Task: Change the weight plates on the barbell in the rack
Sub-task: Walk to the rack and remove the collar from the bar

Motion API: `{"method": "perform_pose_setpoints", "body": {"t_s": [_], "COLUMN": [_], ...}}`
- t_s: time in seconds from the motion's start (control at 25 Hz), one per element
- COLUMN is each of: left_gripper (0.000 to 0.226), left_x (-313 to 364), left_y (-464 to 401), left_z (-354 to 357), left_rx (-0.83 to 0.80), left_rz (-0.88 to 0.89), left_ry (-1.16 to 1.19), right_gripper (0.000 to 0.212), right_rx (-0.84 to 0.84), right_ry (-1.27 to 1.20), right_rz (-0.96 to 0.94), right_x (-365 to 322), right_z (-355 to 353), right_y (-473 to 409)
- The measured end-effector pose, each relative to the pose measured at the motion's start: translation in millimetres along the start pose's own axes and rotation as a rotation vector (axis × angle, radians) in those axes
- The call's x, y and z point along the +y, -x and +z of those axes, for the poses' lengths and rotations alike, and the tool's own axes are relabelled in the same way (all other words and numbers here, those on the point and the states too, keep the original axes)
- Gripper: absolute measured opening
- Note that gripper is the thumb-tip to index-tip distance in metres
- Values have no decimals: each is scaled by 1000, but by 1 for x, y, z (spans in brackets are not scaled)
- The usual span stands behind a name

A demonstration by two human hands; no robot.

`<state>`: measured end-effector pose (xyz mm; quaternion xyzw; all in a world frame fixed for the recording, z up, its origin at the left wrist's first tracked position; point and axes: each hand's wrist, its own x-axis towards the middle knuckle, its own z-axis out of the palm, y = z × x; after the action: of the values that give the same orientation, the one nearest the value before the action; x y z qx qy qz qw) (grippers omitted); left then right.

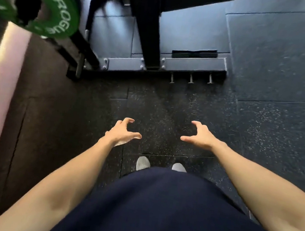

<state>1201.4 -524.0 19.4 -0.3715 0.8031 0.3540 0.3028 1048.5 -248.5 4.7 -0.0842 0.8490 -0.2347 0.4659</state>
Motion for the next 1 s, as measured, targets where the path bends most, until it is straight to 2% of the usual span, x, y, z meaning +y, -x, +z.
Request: {"method": "perform_pose_setpoints", "body": {"t_s": [0.2, 0.32, 0.68, 0.84, 1.0], "left_gripper": [78, 80, 84, 76, 81], "left_x": [16, 38, 137, 186, 227], "left_y": [-18, -23, 16, 53, 90], "left_z": [-43, -77, -212, -272, -325], "left_rx": [54, 120, 418, 578, 700], "left_rz": [127, 192, 434, 553, 646], "left_ry": [-21, 19, 98, 110, 117], "right_gripper": [97, 96, 90, 90, 87], "right_rx": [151, 239, 531, 648, 757], "right_ry": [-5, 19, 105, 100, 120], "right_rz": [-47, -108, -396, -501, -604], "right_x": [-31, -59, -163, -211, -254], "right_z": [-14, -38, -154, -208, -264], "right_y": [5, 8, 39, 70, 109]}}
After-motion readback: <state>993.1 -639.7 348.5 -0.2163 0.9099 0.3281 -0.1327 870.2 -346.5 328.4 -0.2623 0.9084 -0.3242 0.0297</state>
